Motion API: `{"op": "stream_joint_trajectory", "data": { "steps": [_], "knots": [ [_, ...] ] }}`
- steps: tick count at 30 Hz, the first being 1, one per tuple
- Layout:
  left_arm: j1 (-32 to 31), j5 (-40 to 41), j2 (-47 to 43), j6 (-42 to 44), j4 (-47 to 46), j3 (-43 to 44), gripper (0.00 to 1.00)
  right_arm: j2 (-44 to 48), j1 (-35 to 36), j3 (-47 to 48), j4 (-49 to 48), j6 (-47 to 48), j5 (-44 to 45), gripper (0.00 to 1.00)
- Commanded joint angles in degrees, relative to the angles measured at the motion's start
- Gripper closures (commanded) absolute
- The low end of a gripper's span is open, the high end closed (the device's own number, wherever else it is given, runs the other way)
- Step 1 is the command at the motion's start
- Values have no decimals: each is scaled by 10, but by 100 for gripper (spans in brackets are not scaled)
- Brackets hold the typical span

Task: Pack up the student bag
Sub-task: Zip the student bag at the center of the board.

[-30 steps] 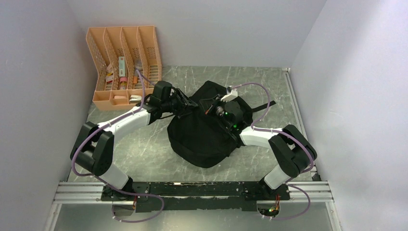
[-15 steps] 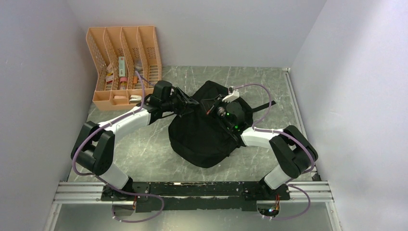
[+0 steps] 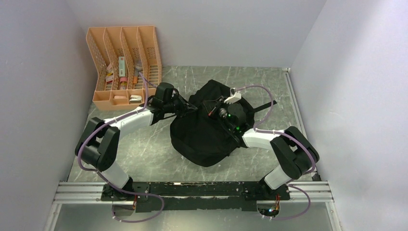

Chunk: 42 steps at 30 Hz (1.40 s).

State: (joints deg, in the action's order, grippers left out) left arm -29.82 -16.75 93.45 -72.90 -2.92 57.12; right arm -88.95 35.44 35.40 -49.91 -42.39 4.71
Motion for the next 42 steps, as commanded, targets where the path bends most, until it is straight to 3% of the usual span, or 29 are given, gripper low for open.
{"op": "stream_joint_trajectory", "data": {
  "steps": [1, 5, 13, 18, 21, 26, 32, 39, 41, 42],
  "knots": [
    [-3, 1, -5, 13, -74, -5, 95, 31, 6, -19, 5, 4, 1, 100],
    [6, 20, -16, 22, -74, -25, 95, 55, 6, -19, 66, 26, 29, 100],
    [34, 25, -31, 47, -50, -40, 95, 106, 6, -47, 99, 53, 43, 100],
    [36, -26, -40, 155, -75, -22, 95, 114, 6, -49, 95, 64, 27, 100],
    [37, -30, -57, 243, -18, 12, 94, 114, 7, -43, 98, 66, 18, 100],
    [37, -16, -113, 365, -6, 14, 76, 127, 6, -49, 110, 65, 8, 100],
    [36, -55, -120, 542, 6, 39, 63, 145, 6, -55, 112, 68, 0, 100],
    [36, -138, -175, 754, -166, -72, 43, 149, 6, -45, 123, 78, -18, 100],
    [36, -178, -173, 823, -166, -76, 24, 151, 6, -45, 126, 78, -21, 100],
    [36, -192, -169, 861, -157, -73, 19, 151, 6, -45, 126, 79, -23, 100]
  ]
}}
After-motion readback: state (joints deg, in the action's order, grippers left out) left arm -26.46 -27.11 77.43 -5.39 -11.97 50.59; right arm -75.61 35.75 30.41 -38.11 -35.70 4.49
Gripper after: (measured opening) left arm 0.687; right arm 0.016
